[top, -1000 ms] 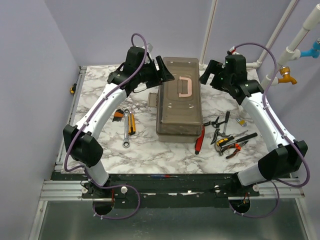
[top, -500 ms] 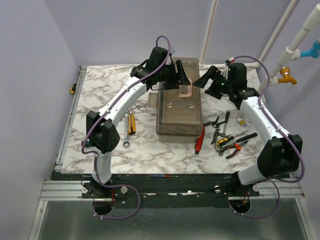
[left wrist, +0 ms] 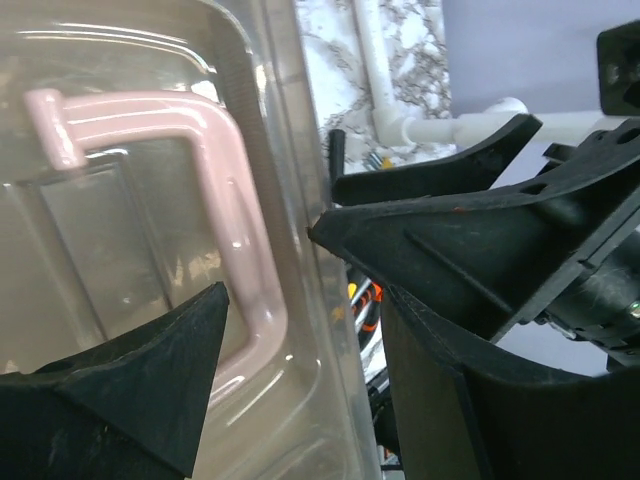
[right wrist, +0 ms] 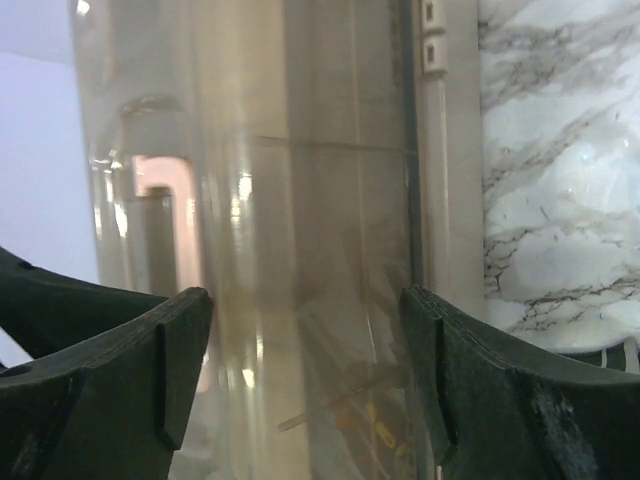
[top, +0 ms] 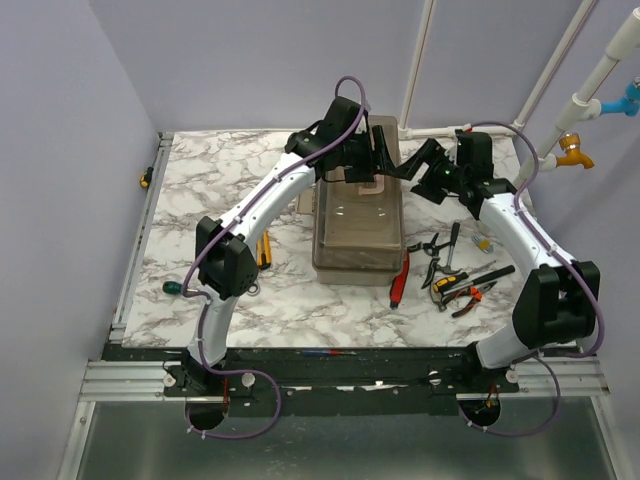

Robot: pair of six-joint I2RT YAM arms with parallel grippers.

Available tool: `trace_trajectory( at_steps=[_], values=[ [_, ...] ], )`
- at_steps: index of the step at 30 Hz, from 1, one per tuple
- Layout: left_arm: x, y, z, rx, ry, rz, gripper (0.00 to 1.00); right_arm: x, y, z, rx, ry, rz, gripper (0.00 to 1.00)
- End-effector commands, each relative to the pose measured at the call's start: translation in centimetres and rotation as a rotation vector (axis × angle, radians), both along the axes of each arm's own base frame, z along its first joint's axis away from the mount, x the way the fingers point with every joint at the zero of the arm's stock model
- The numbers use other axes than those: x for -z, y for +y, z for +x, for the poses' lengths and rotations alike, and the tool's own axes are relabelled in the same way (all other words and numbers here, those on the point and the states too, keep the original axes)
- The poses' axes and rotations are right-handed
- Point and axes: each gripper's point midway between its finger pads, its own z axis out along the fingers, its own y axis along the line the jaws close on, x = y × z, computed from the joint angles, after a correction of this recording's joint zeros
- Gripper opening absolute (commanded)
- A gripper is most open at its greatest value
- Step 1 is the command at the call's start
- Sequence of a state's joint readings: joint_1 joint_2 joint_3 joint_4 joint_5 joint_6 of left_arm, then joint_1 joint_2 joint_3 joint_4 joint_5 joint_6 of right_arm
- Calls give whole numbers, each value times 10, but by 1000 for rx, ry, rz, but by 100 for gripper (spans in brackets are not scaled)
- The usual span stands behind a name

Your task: Pack the tool kit

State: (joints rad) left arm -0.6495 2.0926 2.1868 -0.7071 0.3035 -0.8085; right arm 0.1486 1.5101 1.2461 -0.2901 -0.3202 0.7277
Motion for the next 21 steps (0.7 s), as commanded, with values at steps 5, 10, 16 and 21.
trace_trajectory(
  at_steps=[5, 10, 16, 21],
  values=[
    [15, 35, 19, -207, -63, 179, 63, 36, 24, -9, -123, 103, 72, 78],
    [5, 56, 18, -292, -118, 175, 63, 43, 51, -18, -222, 115, 122, 72],
    [1, 67, 19, -325, -129, 209, 63, 45, 84, -38, -283, 123, 131, 71],
    [11, 74, 16, -331, -106, 262, 63, 39, 100, -56, -302, 107, 148, 70]
  ],
)
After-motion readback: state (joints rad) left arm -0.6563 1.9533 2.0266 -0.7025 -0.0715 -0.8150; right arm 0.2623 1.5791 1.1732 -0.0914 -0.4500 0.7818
